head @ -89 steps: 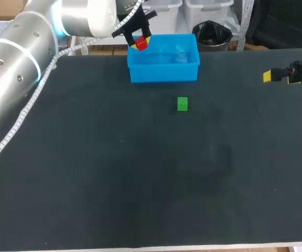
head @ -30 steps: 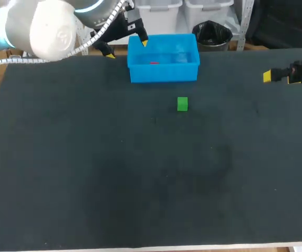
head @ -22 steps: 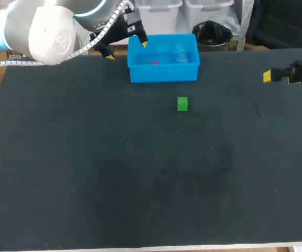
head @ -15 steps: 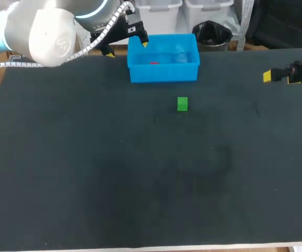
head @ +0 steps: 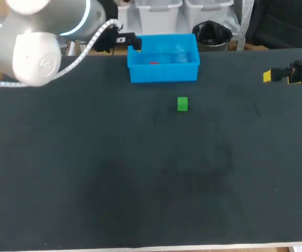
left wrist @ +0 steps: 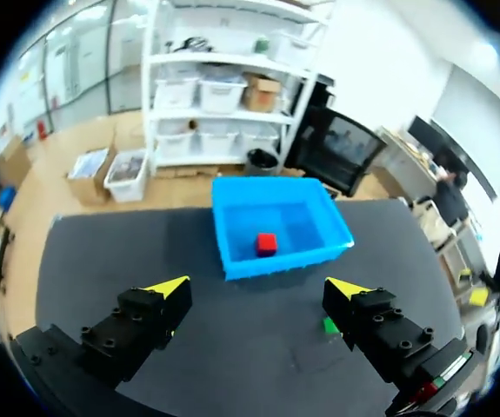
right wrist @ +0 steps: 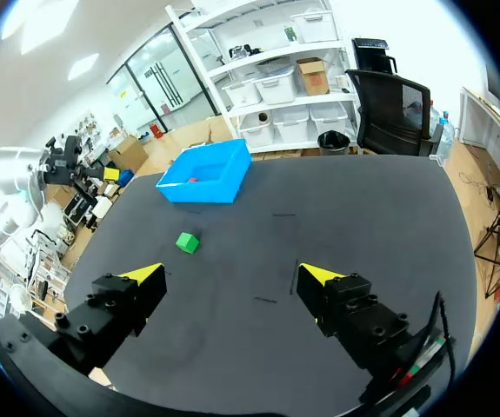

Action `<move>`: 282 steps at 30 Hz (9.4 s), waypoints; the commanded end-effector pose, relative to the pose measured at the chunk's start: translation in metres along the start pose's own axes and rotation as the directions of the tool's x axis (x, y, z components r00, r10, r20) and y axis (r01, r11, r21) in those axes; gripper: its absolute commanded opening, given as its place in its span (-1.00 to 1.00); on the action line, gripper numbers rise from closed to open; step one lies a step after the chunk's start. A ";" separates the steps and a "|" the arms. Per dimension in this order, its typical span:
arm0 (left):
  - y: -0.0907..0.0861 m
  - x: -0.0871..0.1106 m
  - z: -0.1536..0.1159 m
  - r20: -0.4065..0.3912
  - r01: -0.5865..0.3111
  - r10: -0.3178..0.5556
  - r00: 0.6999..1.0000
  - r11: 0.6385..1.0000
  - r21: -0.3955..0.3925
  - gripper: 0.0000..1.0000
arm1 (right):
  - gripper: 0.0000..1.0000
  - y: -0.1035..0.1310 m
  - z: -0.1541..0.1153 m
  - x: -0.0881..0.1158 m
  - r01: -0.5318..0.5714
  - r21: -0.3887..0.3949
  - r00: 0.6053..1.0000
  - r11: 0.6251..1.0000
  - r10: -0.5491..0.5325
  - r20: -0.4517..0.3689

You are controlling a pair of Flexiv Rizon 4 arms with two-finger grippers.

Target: Use the left arm to pick the red cube and place it into the blue plastic box first, then use the right arm to grasp the green cube and put it into the same blue plastic box after the first action is fully finished.

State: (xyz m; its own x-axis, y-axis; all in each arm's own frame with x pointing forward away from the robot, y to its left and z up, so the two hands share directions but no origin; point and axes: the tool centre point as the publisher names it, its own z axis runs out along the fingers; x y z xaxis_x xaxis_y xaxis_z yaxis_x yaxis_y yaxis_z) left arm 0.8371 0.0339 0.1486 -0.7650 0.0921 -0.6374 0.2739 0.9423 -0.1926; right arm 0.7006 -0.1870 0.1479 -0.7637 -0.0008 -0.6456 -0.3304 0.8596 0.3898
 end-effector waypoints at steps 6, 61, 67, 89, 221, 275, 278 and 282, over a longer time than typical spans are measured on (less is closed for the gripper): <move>0.028 0.006 -0.003 0.033 -0.085 0.079 0.996 0.968 0.235 1.00 | 1.00 0.002 -0.001 0.000 -0.002 0.008 1.000 1.000 0.002 -0.001; 0.014 0.040 -0.044 0.175 -0.565 0.572 0.801 0.627 0.537 1.00 | 1.00 0.002 -0.001 0.000 -0.002 0.008 1.000 1.000 0.002 -0.001; 0.009 0.044 -0.049 0.200 -0.605 0.607 0.769 0.590 0.534 1.00 | 1.00 0.002 -0.001 0.000 -0.002 0.008 1.000 1.000 0.002 -0.001; 0.008 0.066 -0.059 0.220 -0.683 0.702 0.677 0.488 0.543 1.00 | 1.00 0.002 -0.001 0.000 -0.002 0.008 1.000 1.000 0.002 -0.001; 0.008 0.066 -0.059 0.220 -0.683 0.702 0.677 0.488 0.543 1.00 | 1.00 0.157 0.155 -0.034 0.125 0.385 0.779 0.914 0.150 -0.609; 0.008 0.066 -0.059 0.220 -0.683 0.702 0.677 0.488 0.543 1.00 | 1.00 0.124 0.213 0.010 0.105 0.389 0.682 0.915 0.219 -0.698; 0.008 0.066 -0.059 0.220 -0.683 0.702 0.677 0.488 0.543 1.00 | 1.00 0.120 0.216 0.012 0.103 0.398 0.680 0.912 0.228 -0.697; 0.008 0.066 -0.059 0.220 -0.683 0.702 0.677 0.488 0.543 1.00 | 1.00 0.112 0.224 0.021 0.099 0.402 0.657 0.910 0.244 -0.713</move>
State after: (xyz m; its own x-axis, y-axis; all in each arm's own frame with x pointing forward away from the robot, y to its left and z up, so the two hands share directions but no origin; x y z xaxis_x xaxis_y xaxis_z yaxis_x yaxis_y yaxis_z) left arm 0.7548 0.0661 0.1503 -0.2014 0.6549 -0.7284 0.9721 0.2247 -0.0668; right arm 0.7638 0.0225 0.0396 -0.9827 -0.1563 0.0995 -0.1544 0.9876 0.0265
